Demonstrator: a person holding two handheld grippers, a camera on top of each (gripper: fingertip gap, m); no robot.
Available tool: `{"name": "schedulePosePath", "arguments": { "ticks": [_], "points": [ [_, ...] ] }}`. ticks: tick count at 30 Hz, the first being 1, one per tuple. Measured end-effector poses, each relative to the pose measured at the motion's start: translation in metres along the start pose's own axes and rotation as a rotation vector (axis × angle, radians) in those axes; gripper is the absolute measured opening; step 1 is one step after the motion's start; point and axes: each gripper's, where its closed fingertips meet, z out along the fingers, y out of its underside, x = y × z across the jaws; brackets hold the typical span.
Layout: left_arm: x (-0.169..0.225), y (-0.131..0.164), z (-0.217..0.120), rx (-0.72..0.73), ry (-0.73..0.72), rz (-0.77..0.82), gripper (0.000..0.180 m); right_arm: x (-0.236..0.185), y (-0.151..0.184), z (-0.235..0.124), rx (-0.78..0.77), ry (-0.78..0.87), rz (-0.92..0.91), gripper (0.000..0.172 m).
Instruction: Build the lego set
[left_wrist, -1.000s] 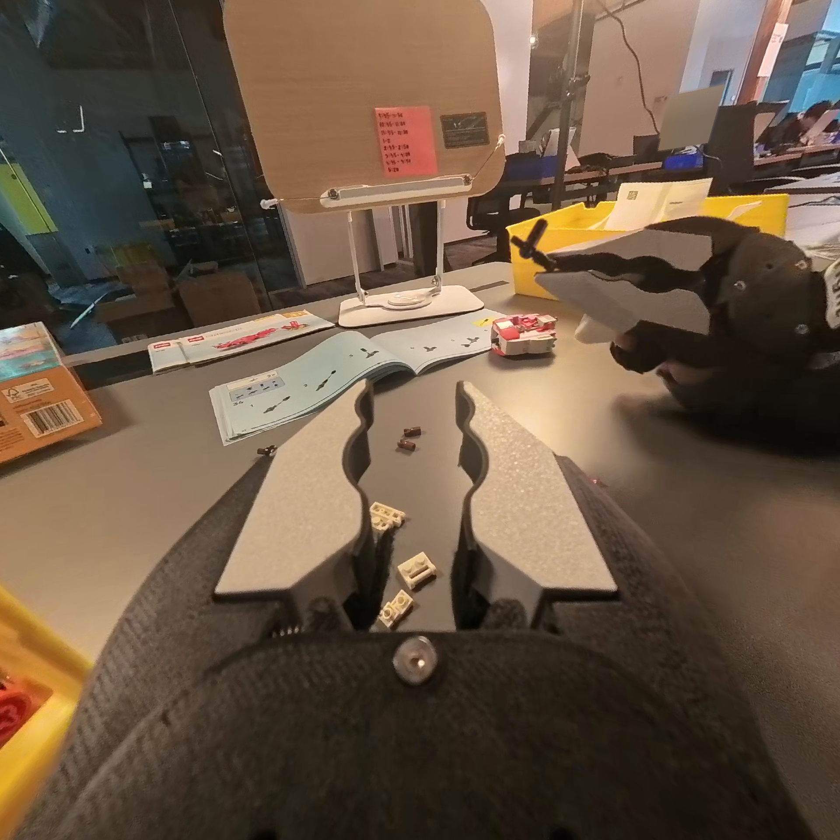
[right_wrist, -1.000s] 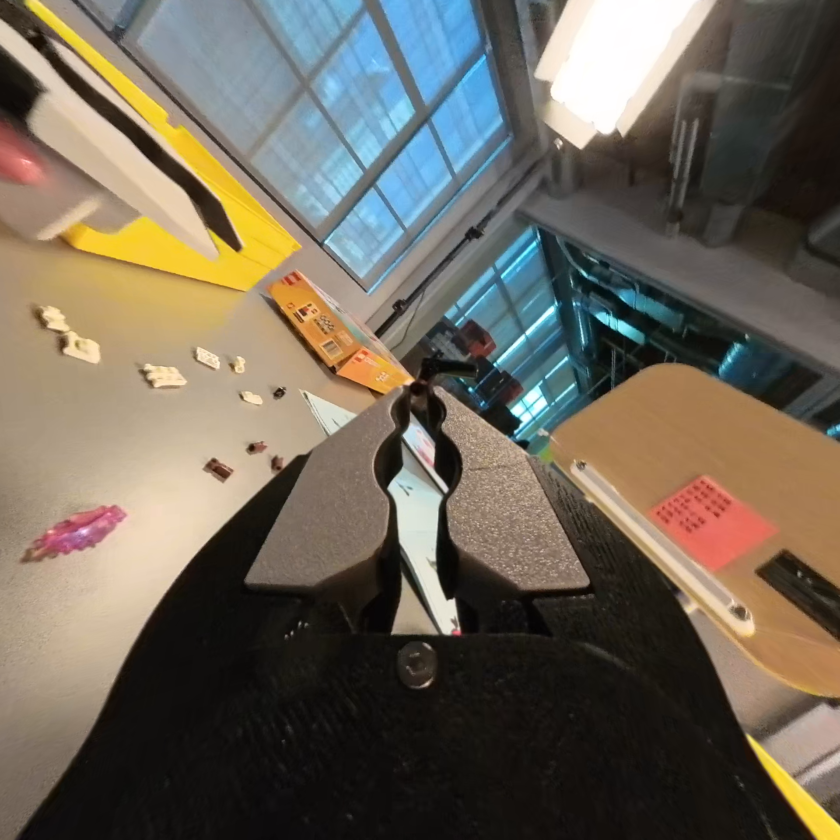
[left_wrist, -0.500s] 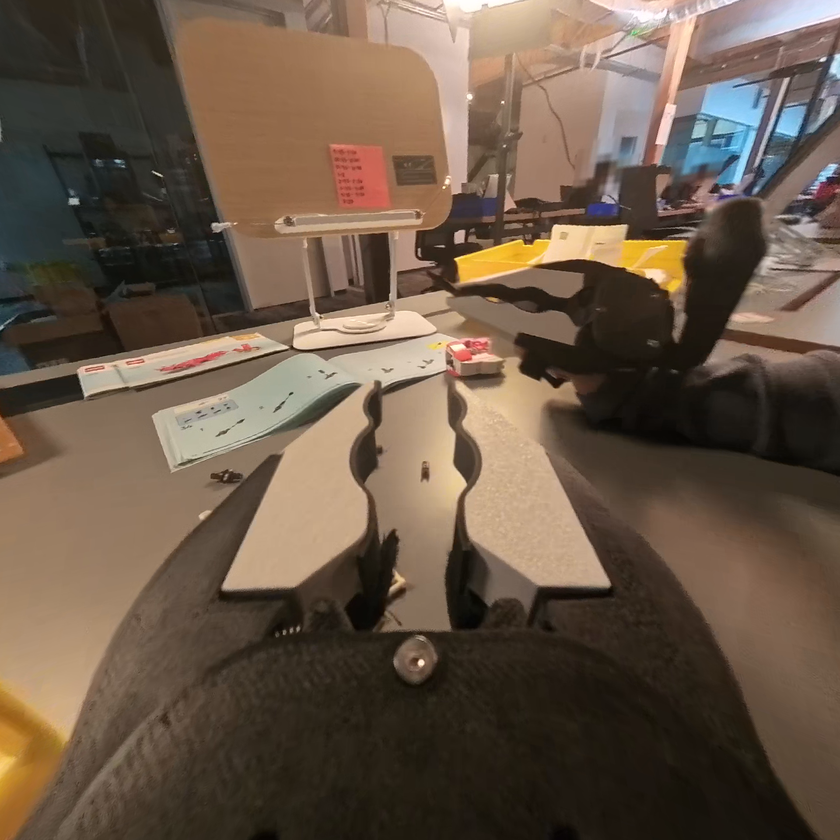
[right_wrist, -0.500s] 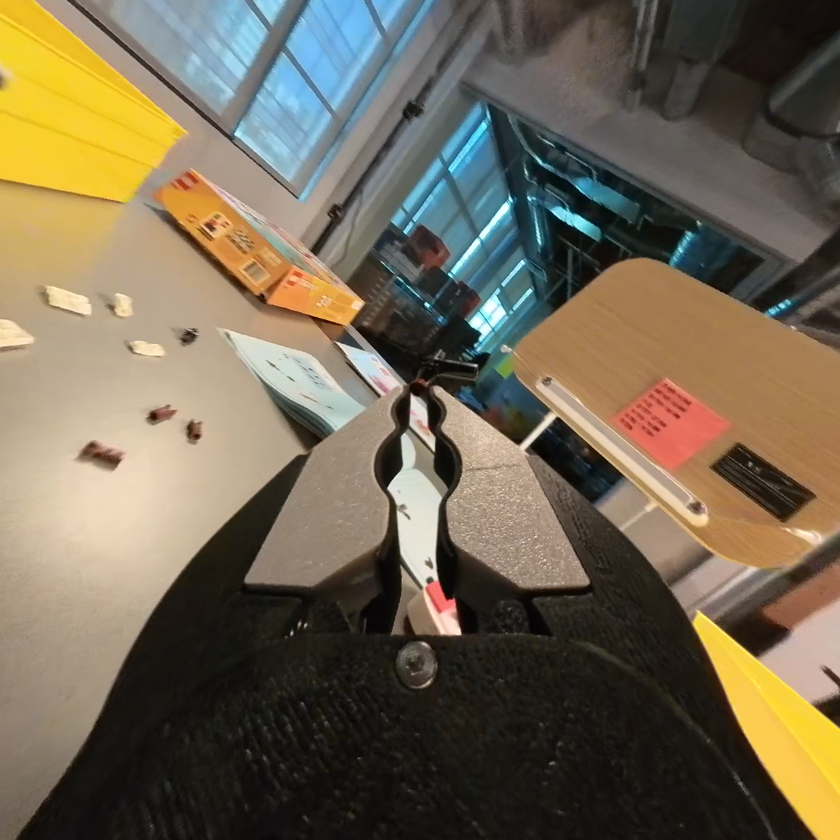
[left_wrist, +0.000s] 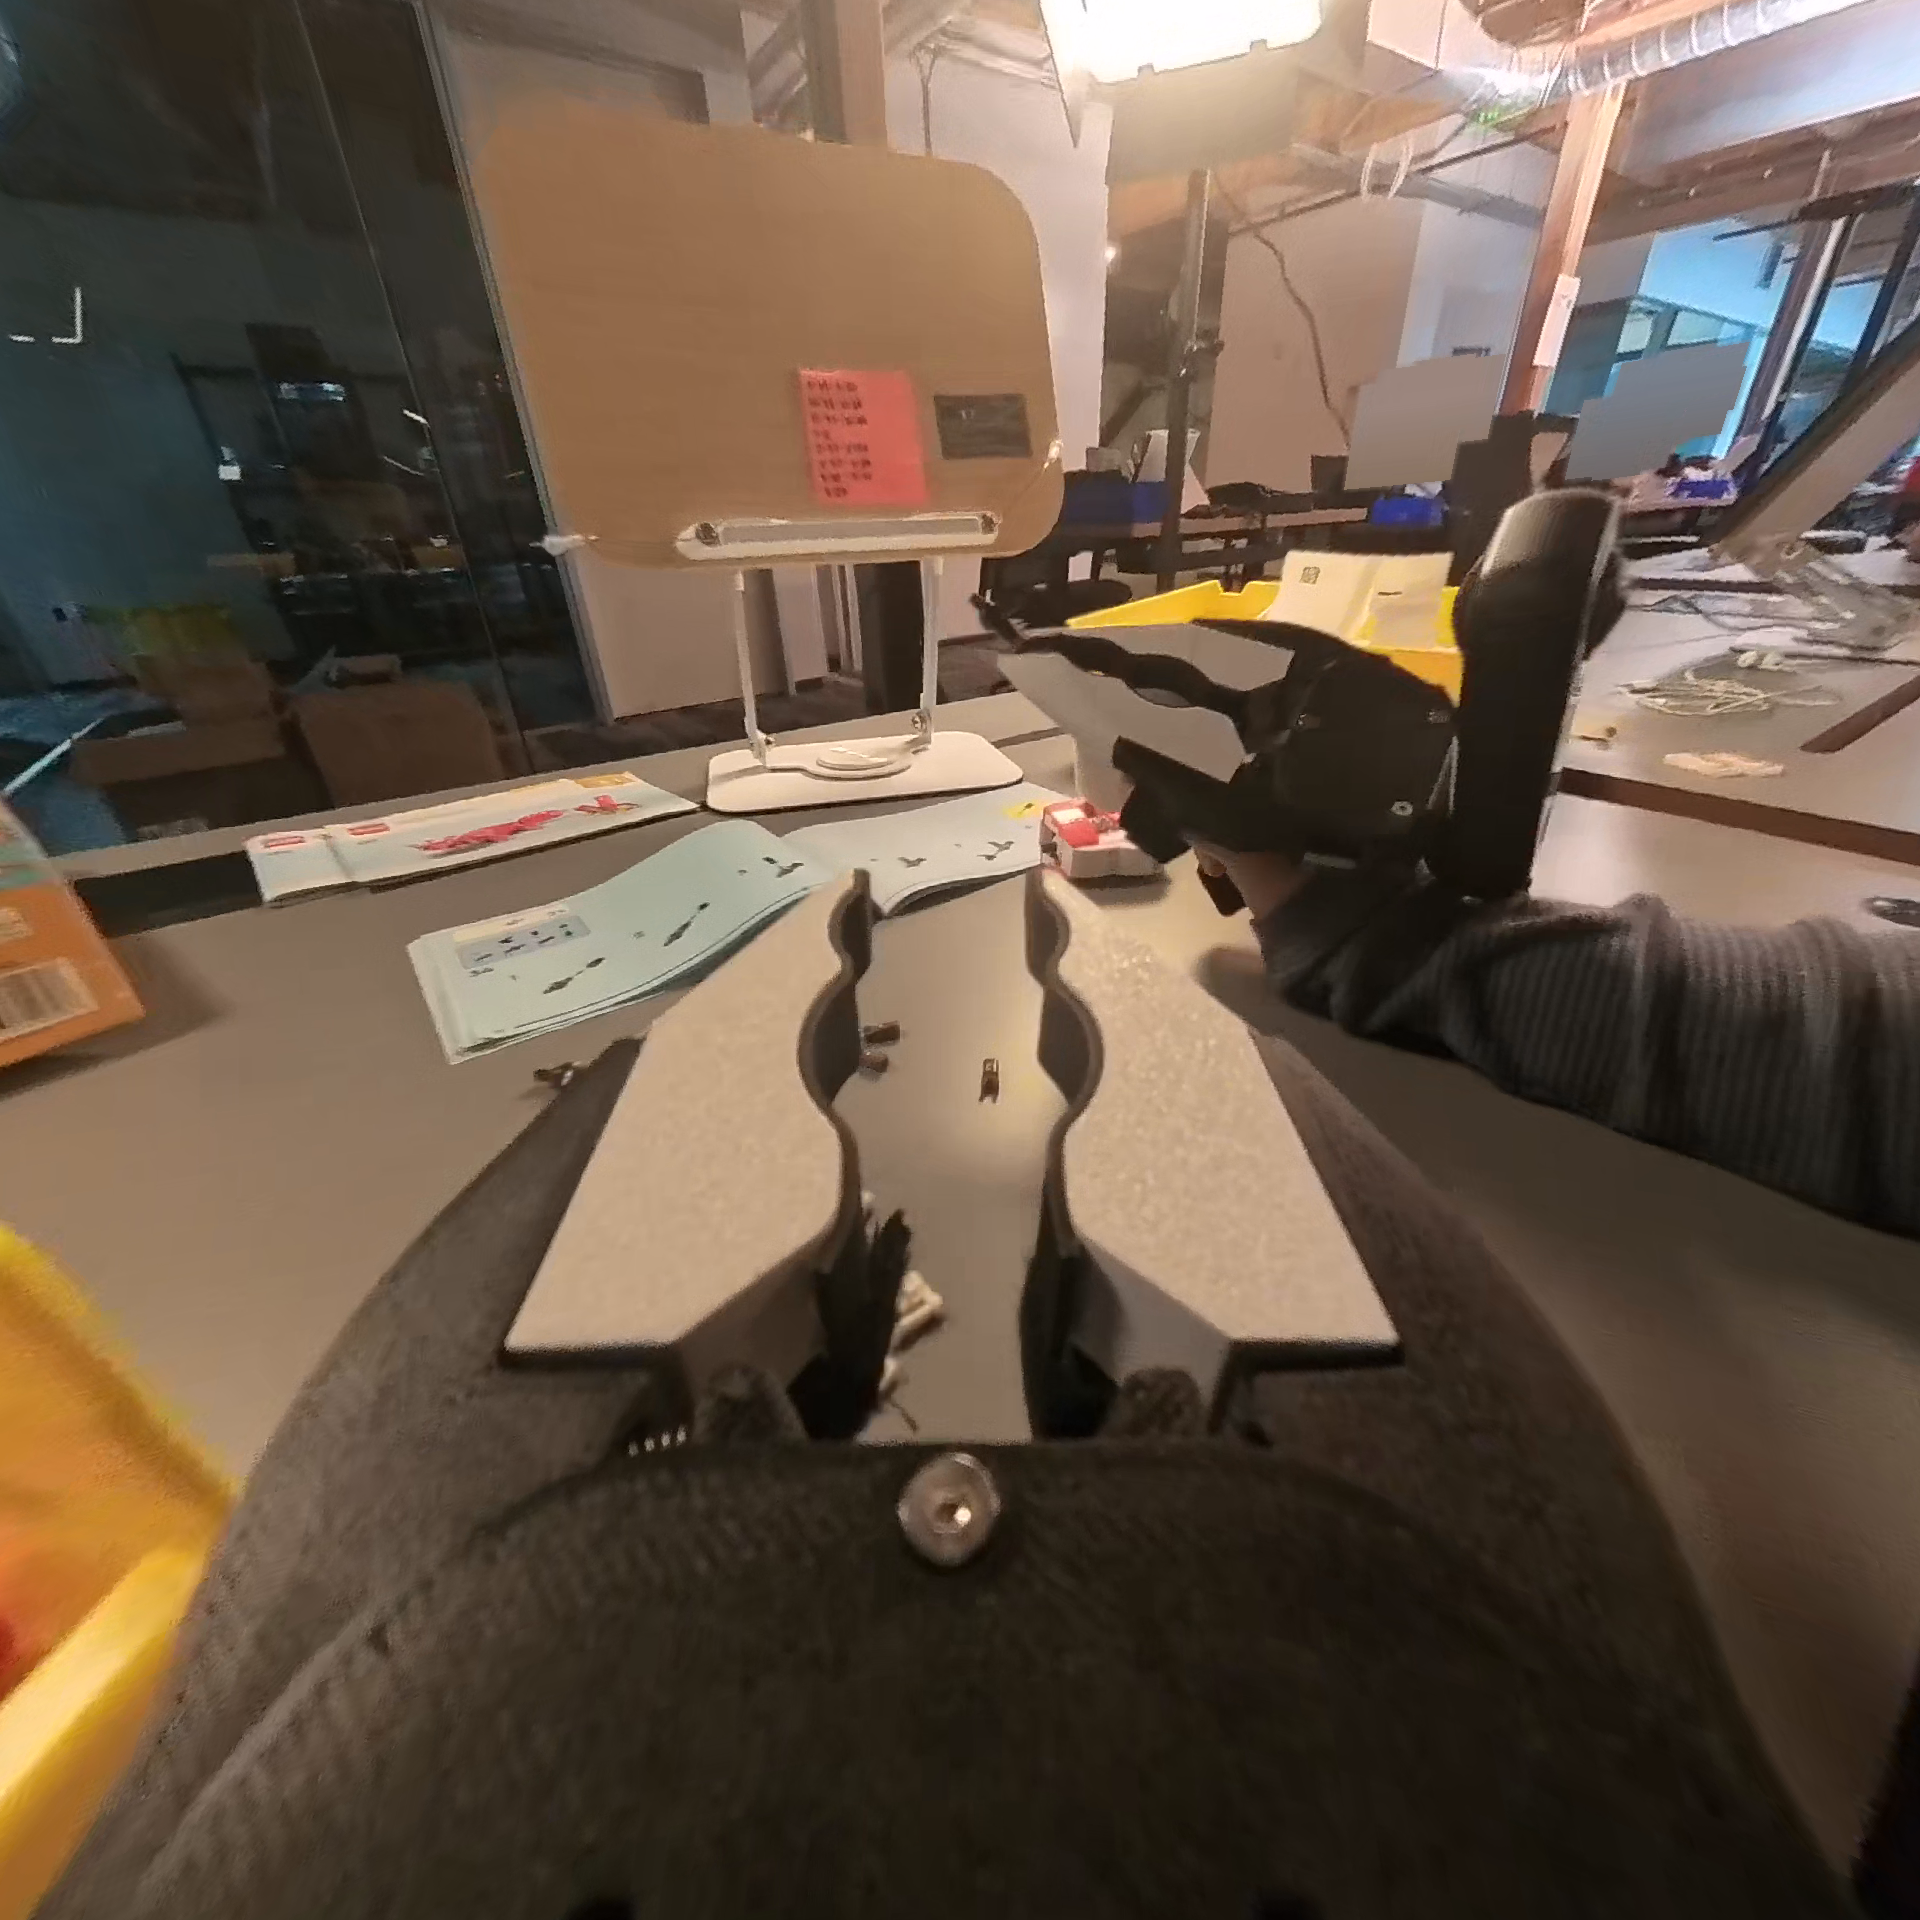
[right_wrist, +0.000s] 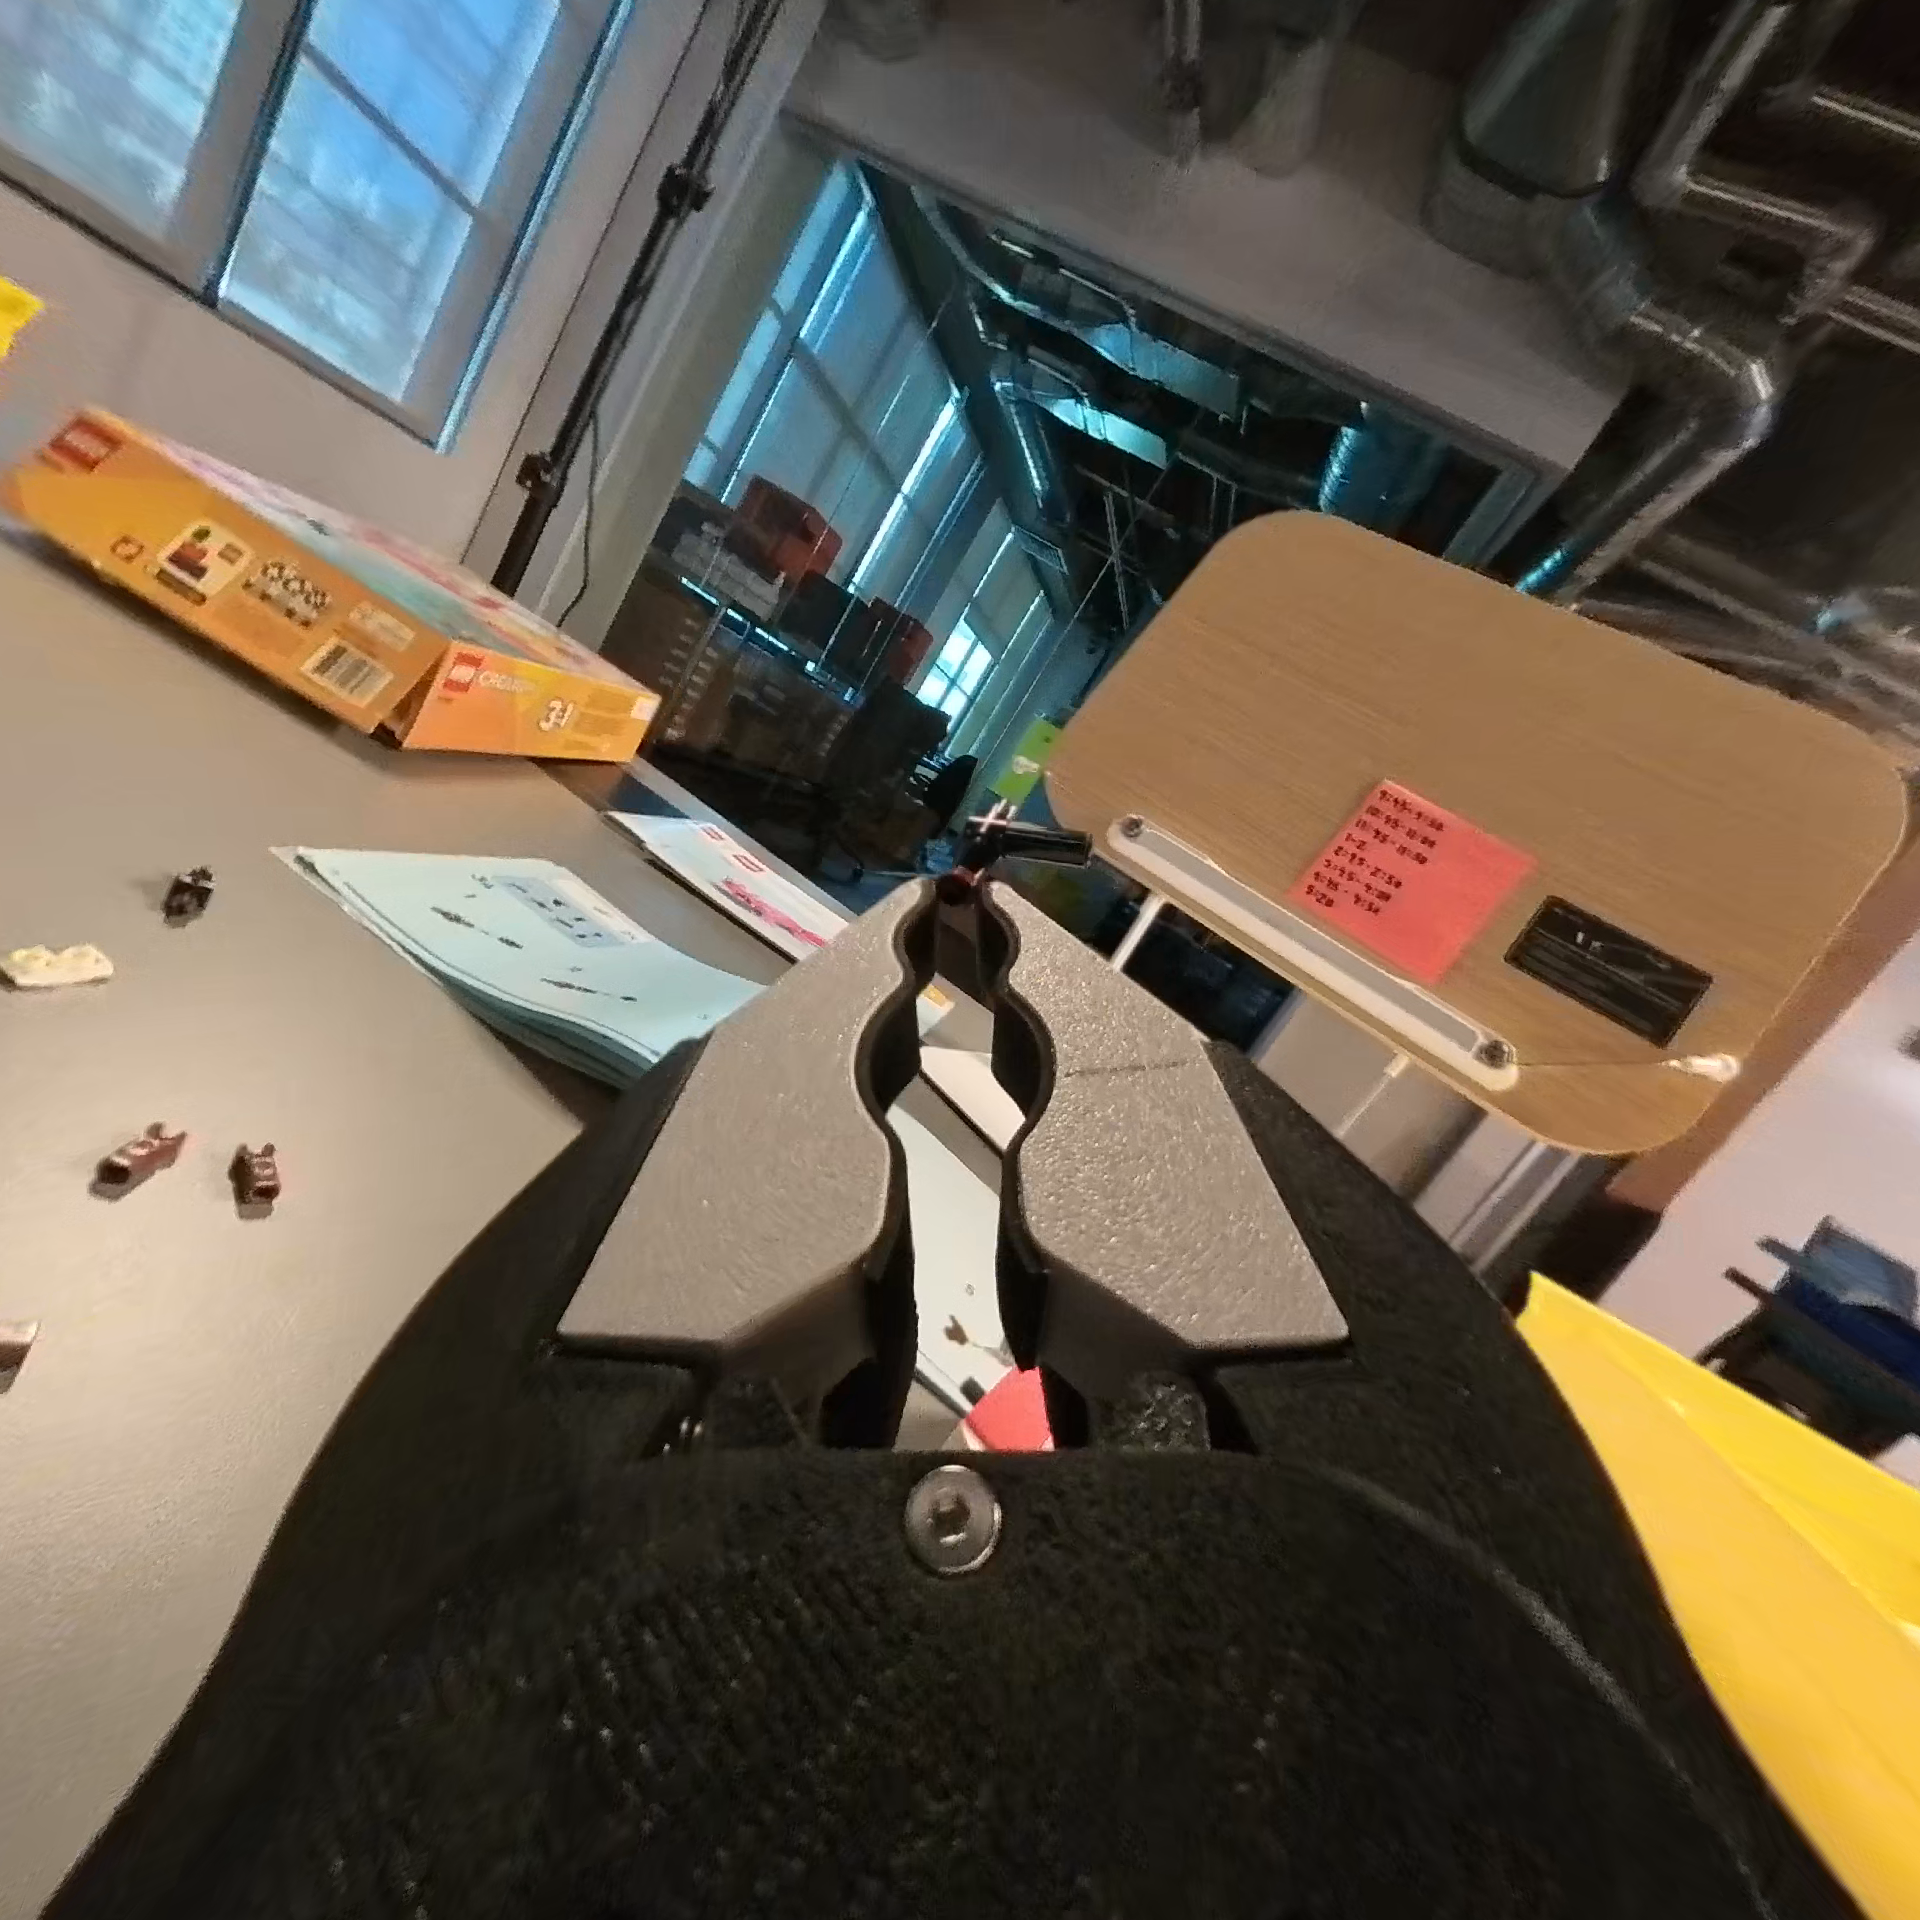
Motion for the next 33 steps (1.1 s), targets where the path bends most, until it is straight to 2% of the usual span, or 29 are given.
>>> {"name": "schedulePosePath", "arguments": {
  "ticks": [1, 2, 3, 6, 9, 11, 13, 16, 18, 19, 26, 29, 33],
  "points": [
    [-0.003, -0.004, -0.009, -0.011, -0.026, 0.02, 0.023, 0.002, 0.0, 0.0, 0.003, 0.003, 0.017, 0.005],
    [-0.019, -0.008, -0.023, -0.044, -0.137, 0.035, 0.009, 0.002, -0.001, 0.0, 0.009, 0.001, 0.025, 0.005],
    [-0.038, -0.016, -0.04, -0.08, -0.263, 0.055, 0.007, 0.002, -0.002, -0.001, 0.019, -0.004, 0.03, 0.005],
    [-0.076, -0.046, -0.087, -0.202, -0.396, 0.128, 0.006, 0.0, -0.006, 0.0, 0.043, -0.02, 0.041, 0.005],
    [-0.129, -0.053, -0.126, -0.48, -0.482, 0.173, 0.008, -0.003, -0.01, 0.003, 0.063, -0.035, 0.063, 0.005],
    [-0.157, -0.034, -0.145, -0.755, -0.437, 0.133, 0.0, -0.008, -0.012, 0.004, 0.069, -0.052, 0.06, 0.005],
    [-0.17, -0.009, -0.162, -1.03, -0.341, 0.043, 0.0, -0.012, -0.014, 0.004, 0.078, -0.067, 0.046, 0.005],
    [-0.2, 0.018, -0.195, -1.414, -0.306, 0.14, 0.002, -0.013, -0.015, 0.004, 0.081, -0.073, 0.049, 0.005],
    [-0.204, 0.034, -0.214, -1.626, -0.187, 0.188, 0.018, -0.011, -0.014, 0.004, 0.081, -0.071, 0.065, 0.005],
    [-0.206, 0.04, -0.219, -1.685, -0.12, 0.217, 0.021, -0.01, -0.014, 0.004, 0.08, -0.068, 0.07, 0.005],
    [-0.204, 0.066, -0.226, -1.819, 0.099, 0.125, 0.028, -0.009, -0.013, 0.005, 0.078, -0.071, 0.09, 0.005],
    [-0.211, 0.072, -0.236, -1.92, 0.087, 0.156, 0.028, -0.011, -0.013, 0.006, 0.079, -0.077, 0.096, 0.005],
    [-0.215, 0.081, -0.236, -1.964, 0.114, 0.174, 0.027, -0.014, -0.014, 0.007, 0.079, -0.087, 0.094, 0.005]
  ]
}}
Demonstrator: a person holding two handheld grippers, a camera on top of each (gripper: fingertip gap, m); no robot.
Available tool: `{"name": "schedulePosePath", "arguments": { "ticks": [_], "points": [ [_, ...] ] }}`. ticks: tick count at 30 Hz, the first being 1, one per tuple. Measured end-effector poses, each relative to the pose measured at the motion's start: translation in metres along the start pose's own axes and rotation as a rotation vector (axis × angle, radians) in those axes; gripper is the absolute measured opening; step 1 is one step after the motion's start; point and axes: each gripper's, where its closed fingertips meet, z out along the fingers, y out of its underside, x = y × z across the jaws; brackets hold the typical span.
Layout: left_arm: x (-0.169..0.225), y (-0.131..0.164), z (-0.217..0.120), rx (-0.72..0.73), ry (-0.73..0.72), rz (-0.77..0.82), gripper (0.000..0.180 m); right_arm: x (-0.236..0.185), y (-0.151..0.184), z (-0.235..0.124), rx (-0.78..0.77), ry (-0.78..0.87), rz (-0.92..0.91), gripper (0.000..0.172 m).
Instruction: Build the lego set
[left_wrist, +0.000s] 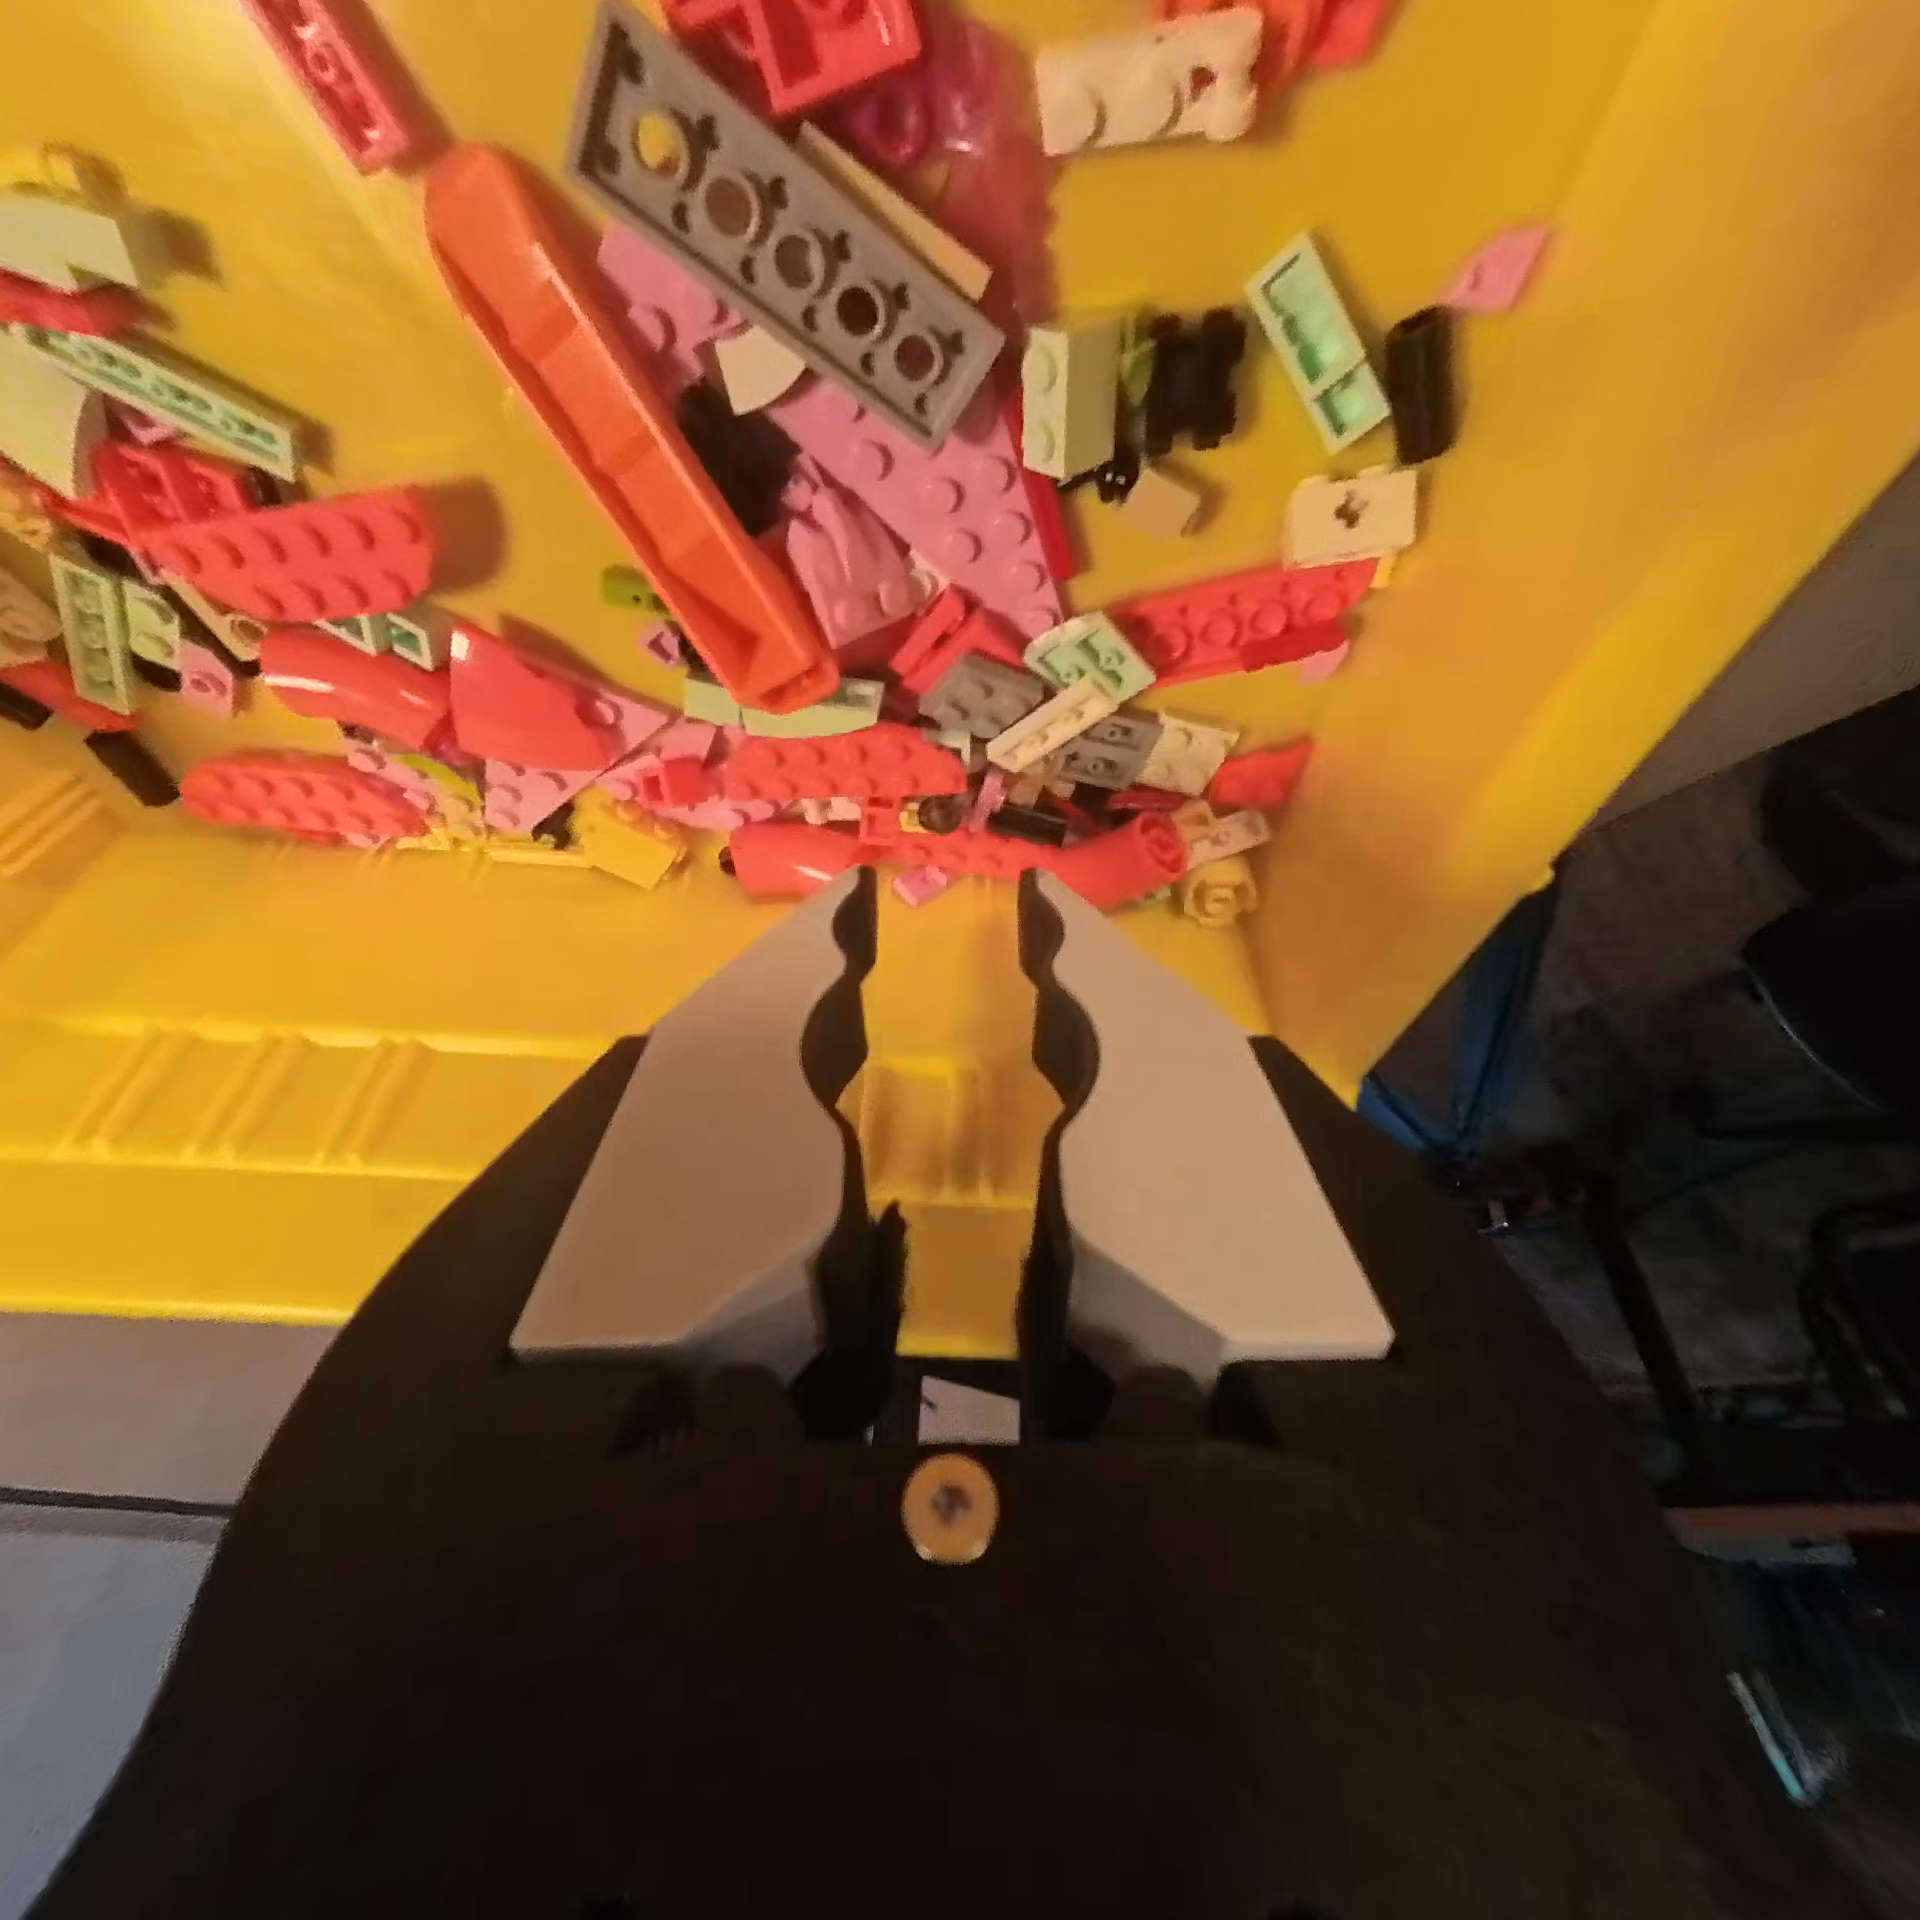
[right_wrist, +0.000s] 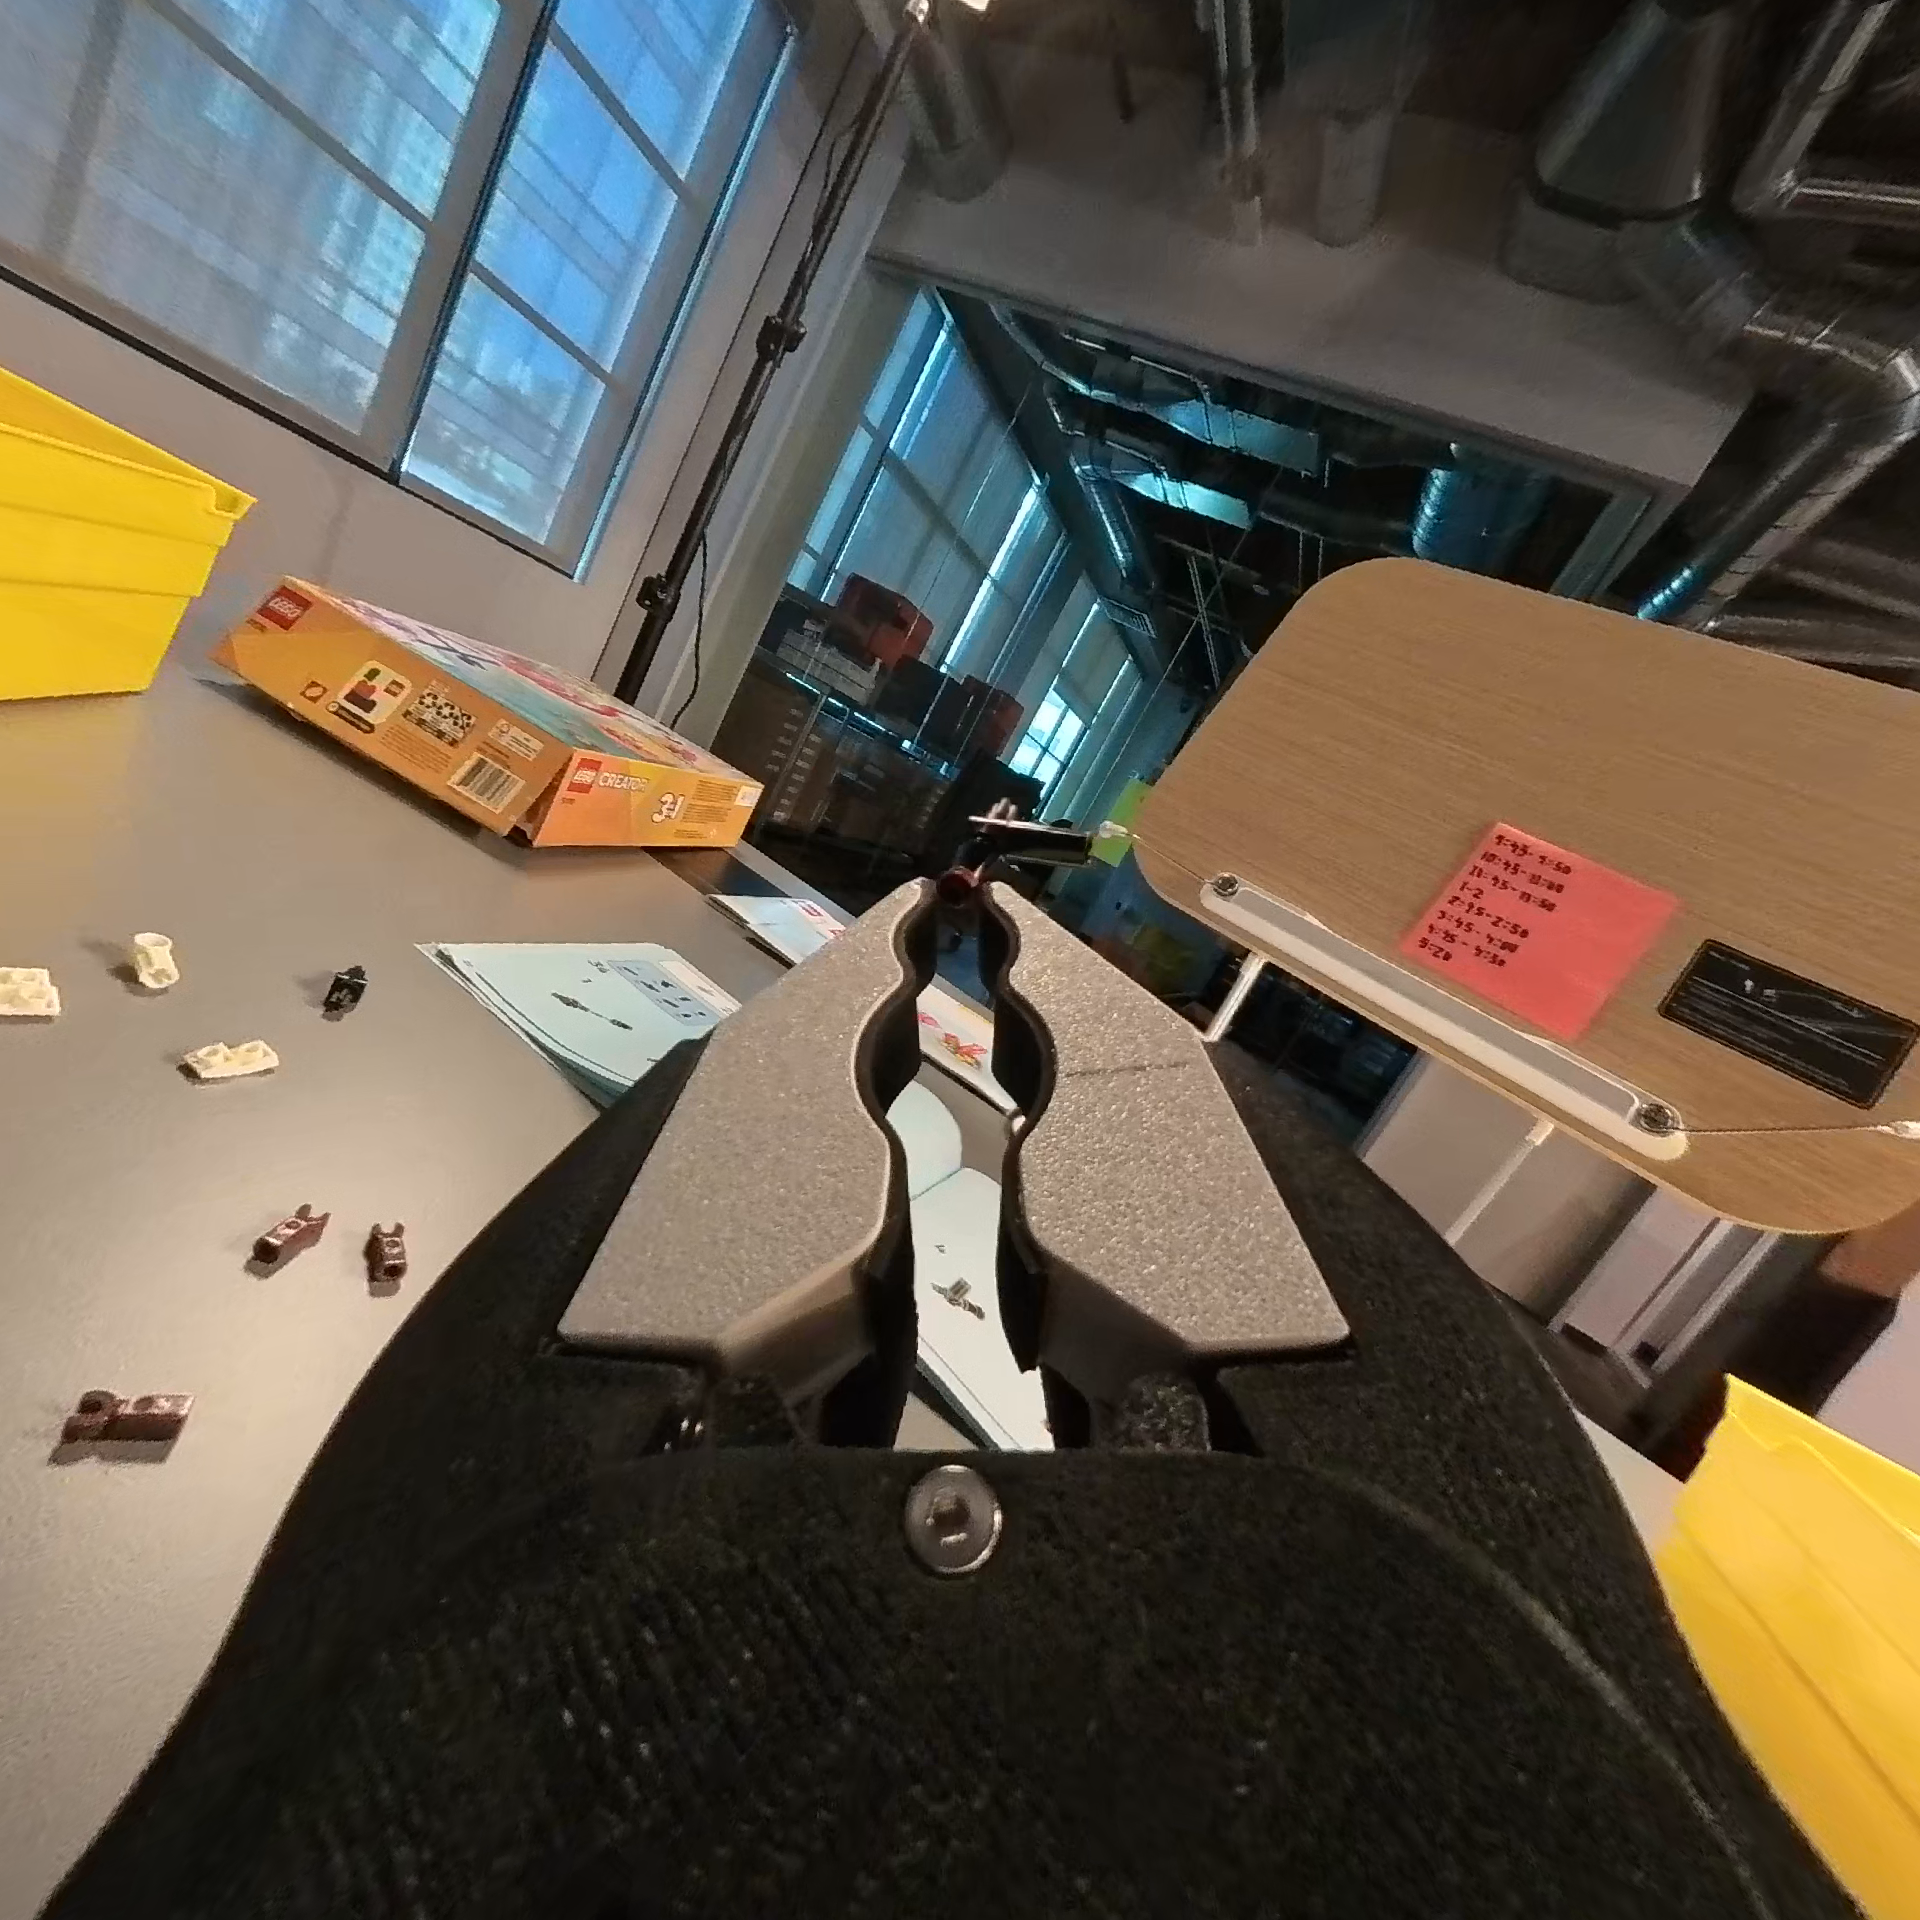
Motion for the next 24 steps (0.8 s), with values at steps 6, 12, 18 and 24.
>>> {"name": "schedulePosePath", "arguments": {
  "ticks": [6, 12, 18, 24],
  "points": [
    [-0.003, -0.004, 0.012, -0.035, -0.021, 0.031, 0.013, 0.001, 0.001, 0.0, -0.003, 0.003, 0.013, 0.005],
    [-0.005, -0.005, 0.015, -0.021, -0.01, 0.015, 0.014, 0.0, 0.001, 0.0, -0.005, -0.002, 0.01, 0.005],
    [-0.005, -0.005, 0.009, 0.022, -0.019, 0.034, 0.006, -0.001, 0.002, 0.0, -0.007, -0.004, 0.012, 0.005],
    [-0.022, -0.017, -0.045, 0.382, -0.104, -0.065, 0.005, -0.001, 0.002, 0.0, -0.006, -0.006, 0.014, 0.005]
  ]
}}
